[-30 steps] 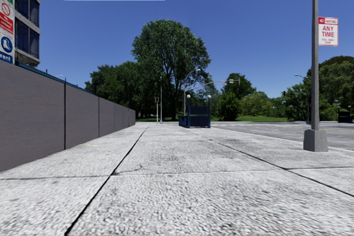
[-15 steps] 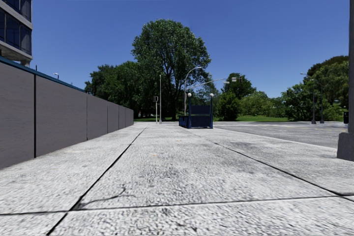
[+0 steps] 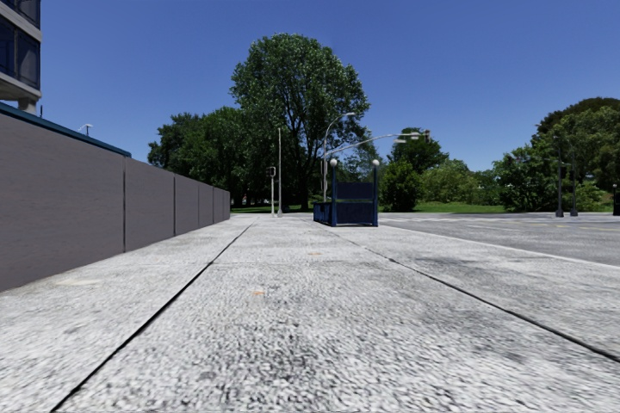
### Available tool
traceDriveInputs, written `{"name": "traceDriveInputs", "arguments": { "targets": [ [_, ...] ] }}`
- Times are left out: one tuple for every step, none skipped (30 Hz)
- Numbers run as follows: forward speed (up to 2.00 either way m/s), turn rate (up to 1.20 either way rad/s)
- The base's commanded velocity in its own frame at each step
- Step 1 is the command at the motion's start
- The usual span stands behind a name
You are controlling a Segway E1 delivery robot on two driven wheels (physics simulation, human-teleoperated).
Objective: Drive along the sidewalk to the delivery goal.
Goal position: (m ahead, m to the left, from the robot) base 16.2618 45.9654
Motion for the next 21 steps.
{"name": "traceDriveInputs", "arguments": {
  "targets": [
    [2.0, 0.0],
    [2.0, 0.0],
    [2.0, 0.0],
    [2.0, 0.0],
    [2.0, 0.0],
    [2.0, 0.0],
    [2.0, 0.0],
    [2.0, 0.0],
    [2.0, 0.0],
    [2.0, 0.0],
    [2.0, 0.0],
    [2.0, 0.0],
    [2.0, 0.0],
    [2.0, 0.0],
    [2.0, 0.0],
    [2.0, 0.0],
    [2.0, 0.0],
    [2.0, 0.0],
    [2.0, 0.0],
    [2.0, 0.0],
    [2.0, 0.0]
  ]
}}
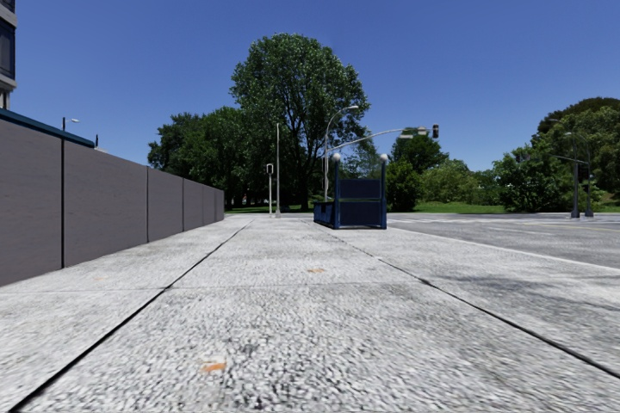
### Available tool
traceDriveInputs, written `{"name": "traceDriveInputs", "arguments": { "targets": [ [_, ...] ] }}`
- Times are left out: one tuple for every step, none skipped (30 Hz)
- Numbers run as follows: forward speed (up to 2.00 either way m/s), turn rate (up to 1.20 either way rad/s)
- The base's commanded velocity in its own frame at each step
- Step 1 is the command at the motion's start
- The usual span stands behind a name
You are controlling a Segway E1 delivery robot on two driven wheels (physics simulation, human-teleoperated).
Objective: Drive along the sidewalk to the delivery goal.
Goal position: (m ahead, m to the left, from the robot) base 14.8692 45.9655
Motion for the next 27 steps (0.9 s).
{"name": "traceDriveInputs", "arguments": {
  "targets": [
    [2.0, 0.0],
    [2.0, 0.0],
    [2.0, 0.0],
    [2.0, 0.0],
    [2.0, 0.0],
    [2.0, 0.0],
    [2.0, 0.0],
    [2.0, 0.0],
    [2.0, 0.0],
    [2.0, 0.0],
    [2.0, 0.0],
    [2.0, 0.0],
    [2.0, 0.0],
    [2.0, 0.0],
    [2.0, 0.0],
    [2.0, 0.0],
    [2.0, 0.0],
    [2.0, 0.0],
    [2.0, 0.0],
    [2.0, 0.0],
    [2.0, 0.0],
    [2.0, 0.0],
    [2.0, 0.0],
    [2.0, 0.02],
    [2.0, 0.02],
    [2.0, 0.06],
    [2.0, 0.08]
  ]
}}
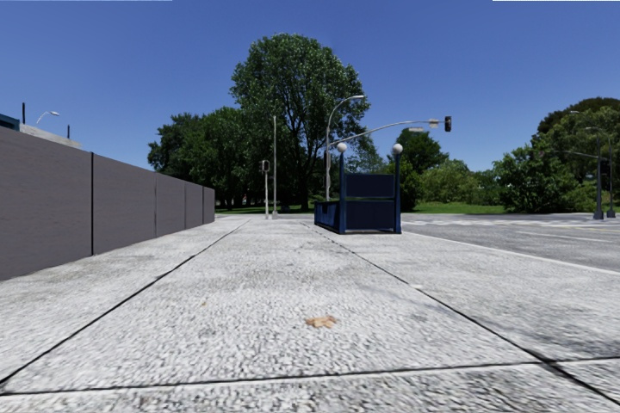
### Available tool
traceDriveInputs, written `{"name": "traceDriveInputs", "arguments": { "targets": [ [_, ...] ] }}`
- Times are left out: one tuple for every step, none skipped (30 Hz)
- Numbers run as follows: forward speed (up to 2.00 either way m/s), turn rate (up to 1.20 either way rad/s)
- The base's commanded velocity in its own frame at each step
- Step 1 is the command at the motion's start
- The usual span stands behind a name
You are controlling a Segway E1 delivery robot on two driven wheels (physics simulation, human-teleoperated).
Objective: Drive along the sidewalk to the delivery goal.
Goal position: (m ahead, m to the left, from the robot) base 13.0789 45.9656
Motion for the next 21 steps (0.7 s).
{"name": "traceDriveInputs", "arguments": {
  "targets": [
    [2.0, 0.08],
    [2.0, 0.08],
    [2.0, 0.09],
    [2.0, 0.09],
    [2.0, 0.09],
    [2.0, 0.09],
    [2.0, 0.08],
    [2.0, 0.08],
    [2.0, 0.08],
    [2.0, 0.08],
    [2.0, 0.08],
    [2.0, 0.08],
    [2.0, 0.08],
    [2.0, 0.08],
    [2.0, 0.14],
    [2.0, 0.19],
    [2.0, 0.2],
    [2.0, 0.2],
    [2.0, 0.21],
    [2.0, 0.21],
    [2.0, 0.21]
  ]
}}
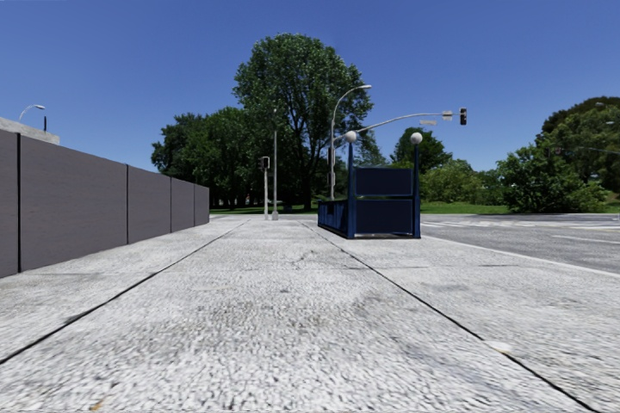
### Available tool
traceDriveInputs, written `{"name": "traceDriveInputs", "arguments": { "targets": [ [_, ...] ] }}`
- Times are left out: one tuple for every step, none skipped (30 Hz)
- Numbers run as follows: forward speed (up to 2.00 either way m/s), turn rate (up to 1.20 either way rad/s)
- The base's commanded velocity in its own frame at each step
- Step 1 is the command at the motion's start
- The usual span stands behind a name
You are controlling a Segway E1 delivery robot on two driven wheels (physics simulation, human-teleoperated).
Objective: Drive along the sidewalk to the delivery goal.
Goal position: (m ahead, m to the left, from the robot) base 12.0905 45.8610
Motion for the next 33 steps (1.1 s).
{"name": "traceDriveInputs", "arguments": {
  "targets": [
    [2.0, 0.21],
    [2.0, 0.21],
    [2.0, 0.21],
    [2.0, 0.21],
    [2.0, 0.22],
    [2.0, 0.22],
    [2.0, 0.22],
    [2.0, 0.22],
    [2.0, 0.22],
    [2.0, 0.22],
    [2.0, 0.22],
    [2.0, 0.22],
    [2.0, 0.22],
    [2.0, 0.22],
    [2.0, 0.22],
    [2.0, 0.22],
    [2.0, 0.22],
    [2.0, 0.22],
    [2.0, 0.22],
    [2.0, 0.22],
    [2.0, 0.22],
    [2.0, 0.22],
    [2.0, 0.22],
    [2.0, 0.22],
    [2.0, 0.22],
    [2.0, 0.22],
    [2.0, 0.22],
    [2.0, 0.22],
    [2.0, 0.22],
    [2.0, 0.22],
    [2.0, 0.22],
    [2.0, 0.22],
    [2.0, 0.22]
  ]
}}
